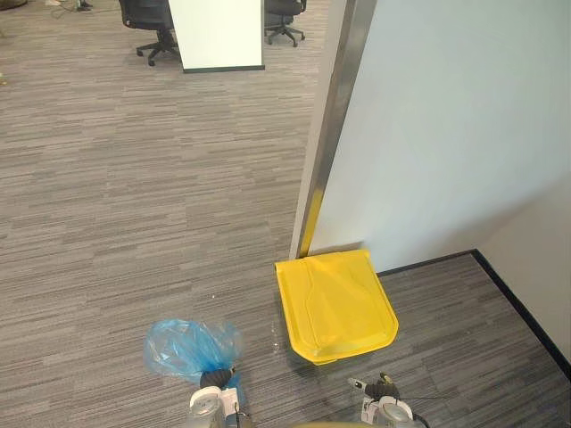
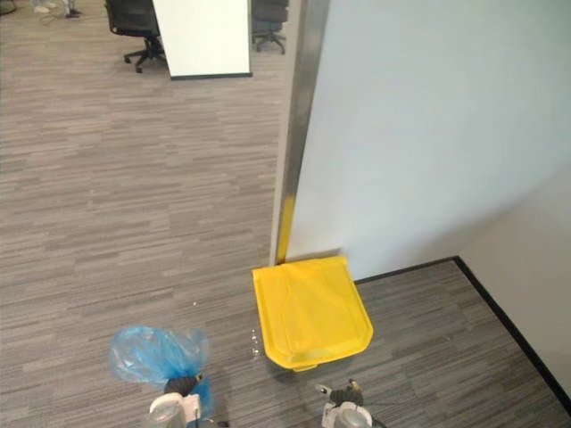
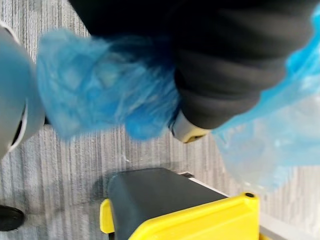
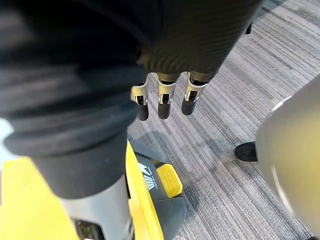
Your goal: Gather rubbish on tea table into small bin, then transfer packed bag to large trash can.
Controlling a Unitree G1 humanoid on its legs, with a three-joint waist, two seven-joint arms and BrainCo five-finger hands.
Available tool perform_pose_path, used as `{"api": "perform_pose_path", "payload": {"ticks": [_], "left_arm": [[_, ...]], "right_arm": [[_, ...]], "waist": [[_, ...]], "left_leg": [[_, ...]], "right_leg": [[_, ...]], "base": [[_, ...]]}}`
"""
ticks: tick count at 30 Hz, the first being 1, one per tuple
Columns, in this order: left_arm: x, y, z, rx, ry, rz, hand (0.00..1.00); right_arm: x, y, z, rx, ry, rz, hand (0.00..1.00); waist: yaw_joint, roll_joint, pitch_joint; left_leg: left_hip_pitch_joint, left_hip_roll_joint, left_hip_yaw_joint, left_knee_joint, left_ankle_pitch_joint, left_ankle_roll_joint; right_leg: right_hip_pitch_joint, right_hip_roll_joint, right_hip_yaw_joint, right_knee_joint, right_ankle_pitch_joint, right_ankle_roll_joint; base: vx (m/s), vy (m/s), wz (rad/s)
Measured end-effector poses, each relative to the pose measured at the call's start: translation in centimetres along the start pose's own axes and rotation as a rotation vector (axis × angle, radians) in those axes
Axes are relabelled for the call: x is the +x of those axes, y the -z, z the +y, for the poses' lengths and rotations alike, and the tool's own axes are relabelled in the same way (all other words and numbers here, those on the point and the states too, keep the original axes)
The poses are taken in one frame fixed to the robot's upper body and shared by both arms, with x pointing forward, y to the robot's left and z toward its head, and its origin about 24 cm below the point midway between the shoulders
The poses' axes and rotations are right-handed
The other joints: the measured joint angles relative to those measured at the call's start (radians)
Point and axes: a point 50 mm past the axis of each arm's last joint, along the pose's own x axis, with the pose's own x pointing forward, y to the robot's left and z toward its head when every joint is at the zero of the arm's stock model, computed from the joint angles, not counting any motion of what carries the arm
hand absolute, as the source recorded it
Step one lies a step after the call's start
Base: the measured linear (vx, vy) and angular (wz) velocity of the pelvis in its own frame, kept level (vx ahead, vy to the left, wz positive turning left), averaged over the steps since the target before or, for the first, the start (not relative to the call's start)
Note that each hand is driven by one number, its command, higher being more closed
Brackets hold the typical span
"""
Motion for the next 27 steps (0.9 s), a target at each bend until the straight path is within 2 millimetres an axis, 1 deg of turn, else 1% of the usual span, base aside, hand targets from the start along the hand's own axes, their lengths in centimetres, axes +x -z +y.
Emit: {"api": "perform_pose_path", "payload": {"ticks": [1,4,5,6,11,15,16,17,18,19,23,27], "left_arm": [[0.0,0.0,0.1,0.010,-0.003,0.001,1.00],[0.0,0.5,0.1,0.014,-0.004,0.021,1.00],[0.0,0.5,0.1,0.013,-0.004,0.021,1.00],[0.0,0.6,0.2,0.011,-0.008,0.025,1.00],[0.0,0.8,0.3,0.009,-0.011,0.032,1.00],[0.0,0.9,0.2,0.008,-0.009,0.032,1.00],[0.1,0.6,0.2,0.008,-0.010,0.023,1.00],[0.1,0.5,0.1,0.009,-0.008,0.018,1.00],[0.1,0.5,0.0,0.011,-0.005,0.019,1.00],[0.1,0.7,-0.2,0.014,0.000,0.027,1.00],[0.0,0.9,-0.4,0.018,0.004,0.035,1.00],[0.0,0.9,-0.3,0.021,0.000,0.034,1.00]], "right_arm": [[0.0,0.0,0.0,0.002,0.002,0.002,0.00],[0.1,-0.2,-0.2,0.008,0.008,-0.008,0.00],[0.1,-0.2,-0.3,0.008,0.010,-0.008,0.00],[0.1,-0.2,-0.3,0.008,0.010,-0.007,0.00],[0.1,-0.4,-0.2,0.009,0.008,-0.013,0.00],[0.2,-0.5,-0.2,0.008,0.007,-0.016,0.00],[0.1,-0.5,0.0,0.009,0.003,-0.015,0.00],[0.1,-0.6,-0.1,0.009,0.004,-0.018,0.00],[0.2,-0.9,-0.1,0.008,0.004,-0.027,0.00],[0.3,-1.1,-0.4,0.003,0.012,-0.037,0.00],[0.3,-0.4,-1.3,-0.008,0.033,-0.020,0.00],[0.2,-0.3,-1.2,-0.018,0.027,-0.015,0.00]], "waist": [[0.000,0.005,0.003],[-0.005,0.015,0.009],[-0.004,0.018,0.011],[-0.003,0.022,0.011],[-0.003,0.023,0.012],[-0.007,0.021,0.014],[-0.006,0.009,0.019],[-0.005,0.007,0.030],[-0.005,0.012,0.031],[-0.009,0.019,0.033],[-0.009,0.028,0.019],[-0.009,0.026,0.009]], "left_leg": [[0.009,-0.002,0.005,-0.020,0.011,0.000],[0.027,0.002,0.009,-0.058,0.034,-0.003],[0.040,0.004,0.014,-0.074,0.043,-0.006],[0.054,0.012,0.030,-0.096,0.058,-0.009],[0.070,0.008,0.052,-0.143,0.090,-0.011],[0.101,-0.022,0.064,-0.256,0.158,-0.008],[0.096,-0.036,0.069,-0.262,0.164,-0.006],[0.098,-0.044,0.077,-0.264,0.167,-0.008],[0.102,-0.044,0.077,-0.264,0.171,-0.009],[0.106,-0.045,0.075,-0.264,0.173,-0.009],[0.096,-0.049,0.052,-0.264,0.172,-0.007],[0.083,-0.058,0.041,-0.264,0.172,-0.006]], "right_leg": [[-0.001,0.002,0.007,-0.004,0.007,0.003],[-0.002,0.015,0.026,-0.010,0.029,-0.005],[-0.002,0.022,0.029,-0.017,0.040,-0.003],[-0.001,0.035,0.043,-0.026,0.057,-0.010],[-0.014,0.042,0.067,-0.040,0.068,-0.011],[-0.032,0.035,0.076,-0.072,0.063,-0.006],[-0.037,0.022,0.076,-0.076,0.038,0.007],[-0.039,0.012,0.075,-0.075,0.013,0.012],[-0.040,0.012,0.076,-0.071,0.010,0.008],[-0.038,0.012,0.075,-0.066,0.004,0.016],[-0.036,0.012,0.076,-0.075,0.003,0.016],[-0.036,0.009,0.084,-0.095,0.004,0.017]], "base": [[0.02,0.038,-0.19],[0.00,0.012,-0.11],[-0.04,0.024,-0.20],[-0.05,0.024,-0.23],[-0.10,-0.011,-0.24],[-0.18,-0.033,-0.18],[-0.19,-0.051,-0.19],[-0.19,-0.059,-0.16],[-0.17,-0.039,-0.09],[-0.18,-0.024,-0.01],[-0.11,0.003,0.07],[-0.03,0.025,0.06]]}}
